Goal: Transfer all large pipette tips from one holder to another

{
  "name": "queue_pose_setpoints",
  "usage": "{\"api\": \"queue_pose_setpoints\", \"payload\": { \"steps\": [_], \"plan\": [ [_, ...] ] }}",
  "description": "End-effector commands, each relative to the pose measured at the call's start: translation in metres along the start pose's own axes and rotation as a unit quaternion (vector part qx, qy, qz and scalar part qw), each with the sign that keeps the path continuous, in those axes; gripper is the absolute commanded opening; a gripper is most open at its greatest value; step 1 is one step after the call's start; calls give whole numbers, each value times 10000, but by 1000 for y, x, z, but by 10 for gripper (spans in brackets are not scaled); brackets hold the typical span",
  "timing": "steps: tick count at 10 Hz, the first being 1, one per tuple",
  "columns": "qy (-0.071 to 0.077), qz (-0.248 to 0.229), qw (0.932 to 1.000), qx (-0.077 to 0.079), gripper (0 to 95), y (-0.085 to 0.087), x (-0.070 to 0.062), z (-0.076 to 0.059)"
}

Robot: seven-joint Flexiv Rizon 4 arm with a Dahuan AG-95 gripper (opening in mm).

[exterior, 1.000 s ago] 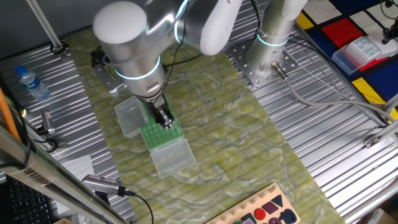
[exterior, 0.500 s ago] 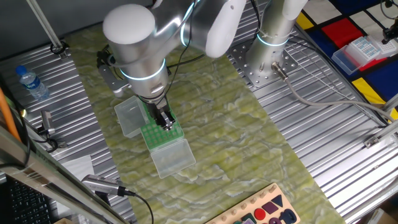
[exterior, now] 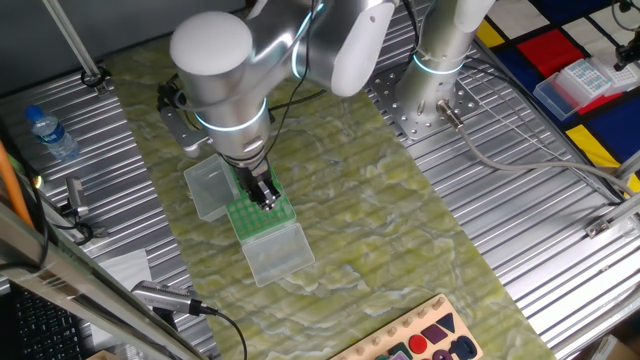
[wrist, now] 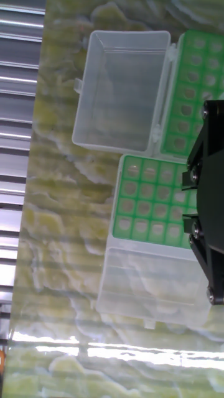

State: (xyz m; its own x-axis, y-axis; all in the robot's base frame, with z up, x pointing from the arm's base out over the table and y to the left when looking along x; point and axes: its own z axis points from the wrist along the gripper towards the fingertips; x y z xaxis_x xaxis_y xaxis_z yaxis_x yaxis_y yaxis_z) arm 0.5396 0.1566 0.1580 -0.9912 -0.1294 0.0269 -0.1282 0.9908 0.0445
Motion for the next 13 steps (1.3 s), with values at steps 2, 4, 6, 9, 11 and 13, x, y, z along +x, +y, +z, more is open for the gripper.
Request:
{"api": "queue_pose_setpoints", "payload": {
  "steps": [2, 4, 6, 9, 11, 13],
  "plan": [
    [-10, -20, 10000, 7, 190, 0, -1, 3],
    [-10, -35, 10000, 19, 190, -1, -1, 5],
    [26, -47, 10000, 27, 190, -1, 3, 8],
    [16, -45, 10000, 26, 190, -2, 7, 9],
    [17, -26, 10000, 19, 0, -2, 7, 9],
    [12, -33, 10000, -1, 0, -2, 6, 7]
  ]
}}
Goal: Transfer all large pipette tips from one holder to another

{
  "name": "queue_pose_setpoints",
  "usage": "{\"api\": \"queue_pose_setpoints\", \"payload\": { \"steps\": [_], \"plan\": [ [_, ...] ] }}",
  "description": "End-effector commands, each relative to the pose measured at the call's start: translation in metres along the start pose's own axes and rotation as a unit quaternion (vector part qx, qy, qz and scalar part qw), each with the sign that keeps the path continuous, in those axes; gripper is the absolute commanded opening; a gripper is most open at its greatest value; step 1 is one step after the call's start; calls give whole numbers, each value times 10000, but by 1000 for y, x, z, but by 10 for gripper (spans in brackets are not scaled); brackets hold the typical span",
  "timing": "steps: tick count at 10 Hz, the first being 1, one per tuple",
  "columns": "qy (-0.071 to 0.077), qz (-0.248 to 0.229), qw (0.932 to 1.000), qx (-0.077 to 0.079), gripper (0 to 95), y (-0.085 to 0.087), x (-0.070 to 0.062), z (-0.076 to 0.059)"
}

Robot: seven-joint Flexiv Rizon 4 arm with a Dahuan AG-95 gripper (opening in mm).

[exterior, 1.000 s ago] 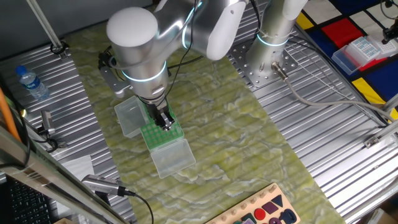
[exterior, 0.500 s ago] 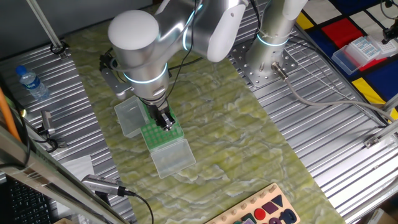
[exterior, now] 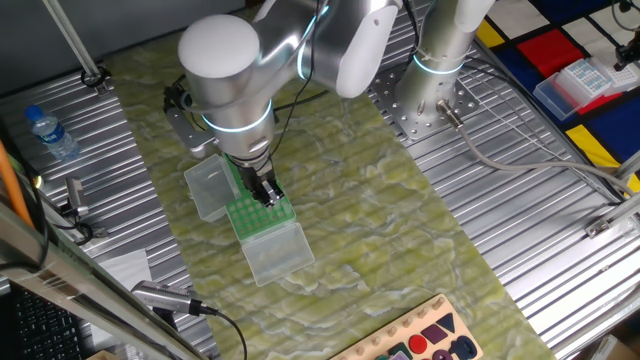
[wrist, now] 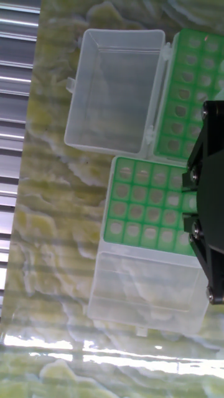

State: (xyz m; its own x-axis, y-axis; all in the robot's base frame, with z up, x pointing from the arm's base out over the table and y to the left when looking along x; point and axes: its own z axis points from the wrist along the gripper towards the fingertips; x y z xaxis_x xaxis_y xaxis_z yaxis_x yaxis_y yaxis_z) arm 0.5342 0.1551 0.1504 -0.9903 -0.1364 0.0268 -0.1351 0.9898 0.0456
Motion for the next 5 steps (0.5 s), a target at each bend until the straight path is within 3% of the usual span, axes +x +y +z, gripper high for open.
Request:
{"api": "queue_pose_setpoints", "payload": {
  "steps": [1, 5],
  "plan": [
    [22, -13, 10000, 1, 0, 1, 0, -7],
    [152, -139, 9998, -18, 0, 9, -13, -43]
  ]
}}
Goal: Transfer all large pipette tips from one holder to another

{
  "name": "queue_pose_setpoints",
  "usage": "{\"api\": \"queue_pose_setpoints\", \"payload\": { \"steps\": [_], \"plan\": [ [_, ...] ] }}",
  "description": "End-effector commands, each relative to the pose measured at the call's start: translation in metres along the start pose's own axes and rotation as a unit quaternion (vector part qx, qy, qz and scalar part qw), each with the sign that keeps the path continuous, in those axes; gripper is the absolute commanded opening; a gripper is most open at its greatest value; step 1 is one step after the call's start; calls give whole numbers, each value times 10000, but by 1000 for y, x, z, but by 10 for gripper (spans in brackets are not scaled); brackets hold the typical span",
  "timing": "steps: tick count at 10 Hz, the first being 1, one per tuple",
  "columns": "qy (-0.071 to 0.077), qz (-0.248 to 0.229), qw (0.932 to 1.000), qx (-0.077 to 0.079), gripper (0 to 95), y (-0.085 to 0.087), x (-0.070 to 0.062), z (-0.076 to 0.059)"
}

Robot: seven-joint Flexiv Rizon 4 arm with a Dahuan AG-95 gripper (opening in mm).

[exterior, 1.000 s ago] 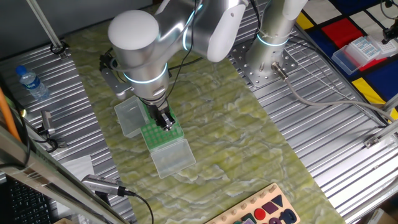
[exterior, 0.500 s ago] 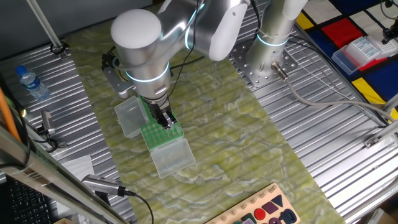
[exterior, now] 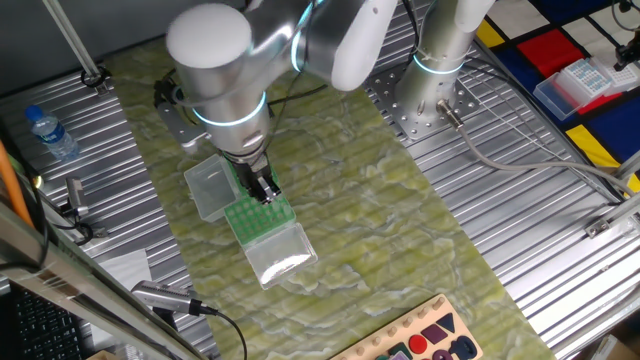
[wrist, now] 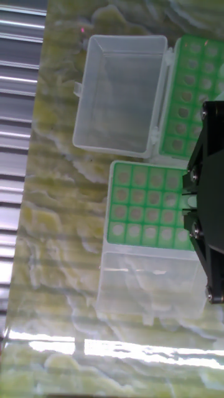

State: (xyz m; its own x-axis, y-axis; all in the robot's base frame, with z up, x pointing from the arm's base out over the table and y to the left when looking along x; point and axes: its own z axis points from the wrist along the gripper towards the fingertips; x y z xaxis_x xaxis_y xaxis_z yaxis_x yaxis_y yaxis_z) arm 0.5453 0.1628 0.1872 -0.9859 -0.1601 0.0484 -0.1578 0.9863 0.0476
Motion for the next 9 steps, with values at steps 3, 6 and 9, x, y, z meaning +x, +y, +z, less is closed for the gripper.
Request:
{"api": "queue_pose_setpoints", "payload": {
  "steps": [3, 6, 9],
  "plan": [
    [159, -243, 9996, -64, 0, 0, -10, -42],
    [232, -340, 9990, -152, 0, -5, -11, -66],
    [353, -442, 9980, -277, 0, -10, -9, -89]
  ]
}}
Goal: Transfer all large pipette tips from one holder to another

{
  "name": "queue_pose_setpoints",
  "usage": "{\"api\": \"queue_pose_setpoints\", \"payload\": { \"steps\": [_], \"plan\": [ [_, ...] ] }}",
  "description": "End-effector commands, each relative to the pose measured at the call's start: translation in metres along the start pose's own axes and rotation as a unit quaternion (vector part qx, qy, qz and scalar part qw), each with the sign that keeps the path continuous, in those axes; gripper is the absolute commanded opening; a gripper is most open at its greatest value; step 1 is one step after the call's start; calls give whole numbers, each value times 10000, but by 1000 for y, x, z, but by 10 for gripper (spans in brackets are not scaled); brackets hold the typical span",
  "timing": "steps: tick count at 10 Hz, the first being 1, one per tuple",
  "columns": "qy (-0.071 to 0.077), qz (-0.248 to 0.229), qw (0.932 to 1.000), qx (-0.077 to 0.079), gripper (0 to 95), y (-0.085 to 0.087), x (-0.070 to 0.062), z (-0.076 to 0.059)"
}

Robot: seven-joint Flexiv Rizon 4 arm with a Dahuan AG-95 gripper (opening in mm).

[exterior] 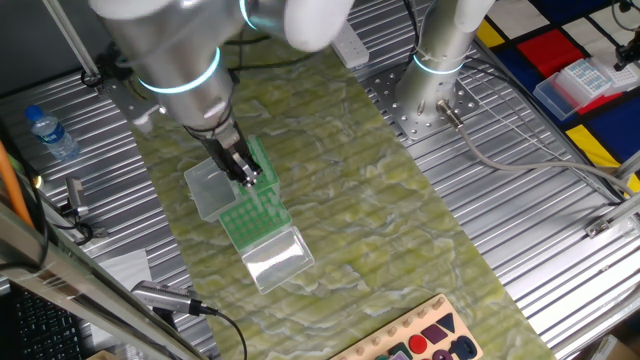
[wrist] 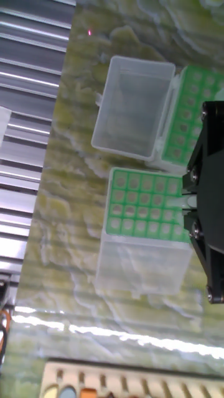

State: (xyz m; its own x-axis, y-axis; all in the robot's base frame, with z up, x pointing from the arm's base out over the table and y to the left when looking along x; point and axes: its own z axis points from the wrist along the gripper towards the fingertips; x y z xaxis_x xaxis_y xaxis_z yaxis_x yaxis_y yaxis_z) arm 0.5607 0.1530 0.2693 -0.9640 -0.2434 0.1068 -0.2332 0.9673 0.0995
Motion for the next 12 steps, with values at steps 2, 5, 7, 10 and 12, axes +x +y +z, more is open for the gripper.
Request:
{"api": "queue_pose_setpoints", "payload": {
  "steps": [2, 5, 7, 10, 12],
  "plan": [
    [112, -201, 9997, -91, 0, -8, 2, -22],
    [178, -382, 9991, -104, 0, -17, 7, -37],
    [245, -465, 9986, -99, 0, -22, 10, -43],
    [279, -613, 9977, -56, 0, -28, 15, -47],
    [349, -867, 9956, 84, 0, -40, 16, -45]
  ]
}}
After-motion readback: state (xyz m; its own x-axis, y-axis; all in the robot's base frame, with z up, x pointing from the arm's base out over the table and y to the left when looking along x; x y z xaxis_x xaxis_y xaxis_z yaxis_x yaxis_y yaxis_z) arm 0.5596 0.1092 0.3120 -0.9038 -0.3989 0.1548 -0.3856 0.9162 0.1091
